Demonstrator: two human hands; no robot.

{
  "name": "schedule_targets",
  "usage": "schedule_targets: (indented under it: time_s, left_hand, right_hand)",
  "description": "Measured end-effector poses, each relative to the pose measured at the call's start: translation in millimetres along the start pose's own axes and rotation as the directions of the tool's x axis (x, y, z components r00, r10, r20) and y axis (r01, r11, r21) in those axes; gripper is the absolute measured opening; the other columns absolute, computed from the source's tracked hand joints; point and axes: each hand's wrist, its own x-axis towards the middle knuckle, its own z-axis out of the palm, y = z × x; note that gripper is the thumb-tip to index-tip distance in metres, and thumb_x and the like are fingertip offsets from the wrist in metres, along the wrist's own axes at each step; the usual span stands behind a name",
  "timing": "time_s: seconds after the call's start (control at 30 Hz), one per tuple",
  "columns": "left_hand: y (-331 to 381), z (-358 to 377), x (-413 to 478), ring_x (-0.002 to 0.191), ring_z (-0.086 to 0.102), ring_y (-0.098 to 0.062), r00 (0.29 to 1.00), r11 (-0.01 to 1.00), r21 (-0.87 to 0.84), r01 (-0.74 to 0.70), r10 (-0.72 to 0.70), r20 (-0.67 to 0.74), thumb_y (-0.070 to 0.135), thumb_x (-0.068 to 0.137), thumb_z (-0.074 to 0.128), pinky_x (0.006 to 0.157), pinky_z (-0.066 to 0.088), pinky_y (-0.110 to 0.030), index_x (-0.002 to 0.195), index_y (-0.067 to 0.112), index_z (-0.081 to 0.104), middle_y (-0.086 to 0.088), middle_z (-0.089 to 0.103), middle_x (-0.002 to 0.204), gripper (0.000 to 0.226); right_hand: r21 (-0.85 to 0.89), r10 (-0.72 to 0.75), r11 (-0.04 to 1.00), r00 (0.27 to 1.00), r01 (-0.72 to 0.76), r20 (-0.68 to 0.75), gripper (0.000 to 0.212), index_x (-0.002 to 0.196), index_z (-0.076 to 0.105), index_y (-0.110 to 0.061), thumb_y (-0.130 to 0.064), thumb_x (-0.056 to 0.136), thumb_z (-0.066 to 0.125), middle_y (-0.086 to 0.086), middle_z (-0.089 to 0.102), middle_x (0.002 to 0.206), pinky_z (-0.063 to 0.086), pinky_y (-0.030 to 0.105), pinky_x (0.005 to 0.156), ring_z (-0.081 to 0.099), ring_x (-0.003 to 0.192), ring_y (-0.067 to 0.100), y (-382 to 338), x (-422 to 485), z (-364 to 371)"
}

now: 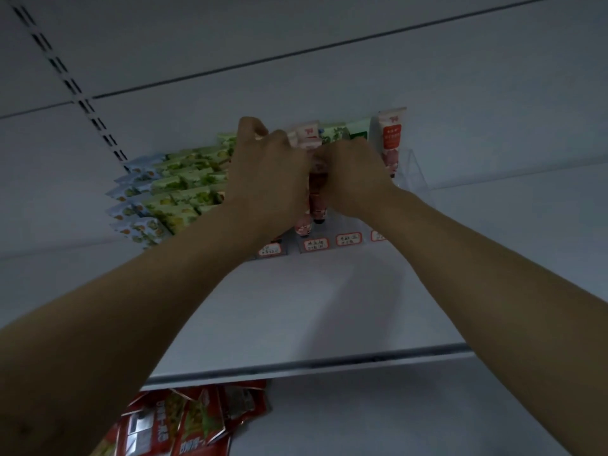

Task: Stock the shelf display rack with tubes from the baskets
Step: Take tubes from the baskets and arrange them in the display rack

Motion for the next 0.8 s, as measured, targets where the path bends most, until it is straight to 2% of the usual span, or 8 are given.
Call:
schedule_targets:
  time_s: [0.1,0.2,0.3,0.4,0.53,0.6,0.7,0.8]
  left_hand:
    - [-4.0,5.1,-2.1,0.059,0.056,-0.029,1.000,1.000,-0.024,-0.004,0.004,0.017,0.014,0.055,0.051,0.080,0.021,-0.039,0.058,0.016,0.064,-0.013,0.057,0.055,0.013]
    - [-12.2,9.4,-2.1,0.071,0.060,-0.030,0.999,0.999,-0.040,-0.028,0.029,0.034,0.009,0.058,0.060,0.083,0.020,-0.039,0.067,0.017,0.069,-0.013,0.063,0.066,0.015]
    - [-17.2,12.5,1.3,0.083,0.060,-0.029,0.997,0.999,-0.046,-0.026,0.029,0.066,0.009,0.062,0.059,0.085,0.018,-0.040,0.072,0.018,0.070,-0.012,0.066,0.076,0.017]
    - [-15.8,14.1,5.1,0.078,0.059,-0.030,0.999,0.999,-0.030,-0.020,0.021,0.046,0.012,0.062,0.052,0.085,0.018,-0.040,0.071,0.017,0.068,-0.013,0.063,0.073,0.019]
    - [-10.0,16.4,9.1,0.088,0.055,-0.028,0.997,0.999,-0.036,-0.004,0.007,0.081,0.015,0.076,0.050,0.091,0.016,-0.040,0.083,0.019,0.067,-0.008,0.058,0.078,0.019]
    - [-8.2,17.1,6.3,0.084,0.057,-0.028,0.996,0.999,-0.019,0.026,-0.025,0.091,0.015,0.076,0.052,0.090,0.017,-0.039,0.082,0.020,0.067,-0.008,0.061,0.077,0.017]
    - [-5.6,11.0,2.8,0.064,0.059,-0.027,0.995,0.997,0.010,0.077,-0.077,0.055,0.016,0.062,0.056,0.080,0.020,-0.037,0.062,0.019,0.066,-0.008,0.062,0.060,0.010]
    - [-6.8,17.0,1.1,0.071,0.060,-0.027,0.994,0.999,-0.004,0.053,-0.052,0.097,0.017,0.068,0.058,0.084,0.018,-0.038,0.066,0.020,0.067,-0.007,0.063,0.064,0.009]
  right_hand:
    - [-0.002,0.004,1.000,1.000,-0.004,0.008,0.012,0.079,0.064,-0.010,-0.013,0.081,0.052,0.015,0.067,0.083,0.023,0.023,0.047,0.063,0.083,0.033,0.0,-0.3,-0.3]
    - [0.022,0.012,1.000,1.000,-0.013,0.016,0.016,0.086,0.068,-0.006,-0.011,0.082,0.053,0.016,0.069,0.087,0.034,0.026,0.059,0.063,0.085,0.033,-0.7,-1.3,-2.9]
    - [0.029,0.011,1.000,1.000,-0.012,0.020,0.017,0.088,0.068,-0.007,-0.011,0.083,0.053,0.014,0.069,0.089,0.033,0.026,0.062,0.063,0.086,0.031,-1.7,-2.2,-4.9]
    - [0.013,0.000,1.000,1.000,0.000,0.023,0.018,0.090,0.069,-0.010,-0.011,0.082,0.053,0.012,0.069,0.090,0.034,0.026,0.063,0.063,0.087,0.030,-1.1,-0.7,-3.7]
    - [0.017,0.012,1.000,1.000,-0.012,0.006,0.018,0.090,0.069,-0.009,-0.010,0.080,0.054,0.013,0.069,0.092,0.035,0.026,0.064,0.063,0.089,0.032,1.5,0.3,-0.6]
    - [0.020,0.022,1.000,1.000,-0.023,0.006,0.021,0.094,0.070,-0.009,-0.010,0.079,0.054,0.014,0.069,0.095,0.035,0.026,0.065,0.062,0.093,0.033,0.3,-1.0,0.0]
    - [0.052,0.044,0.998,0.999,-0.044,-0.006,0.019,0.094,0.070,-0.006,-0.012,0.080,0.058,0.017,0.069,0.096,0.032,0.025,0.066,0.062,0.095,0.035,-3.5,-4.6,-3.2]
    - [0.073,0.055,0.996,0.998,-0.054,-0.013,0.022,0.098,0.071,-0.007,-0.011,0.080,0.058,0.018,0.069,0.099,0.032,0.025,0.067,0.061,0.097,0.036,-6.7,-6.6,-5.9]
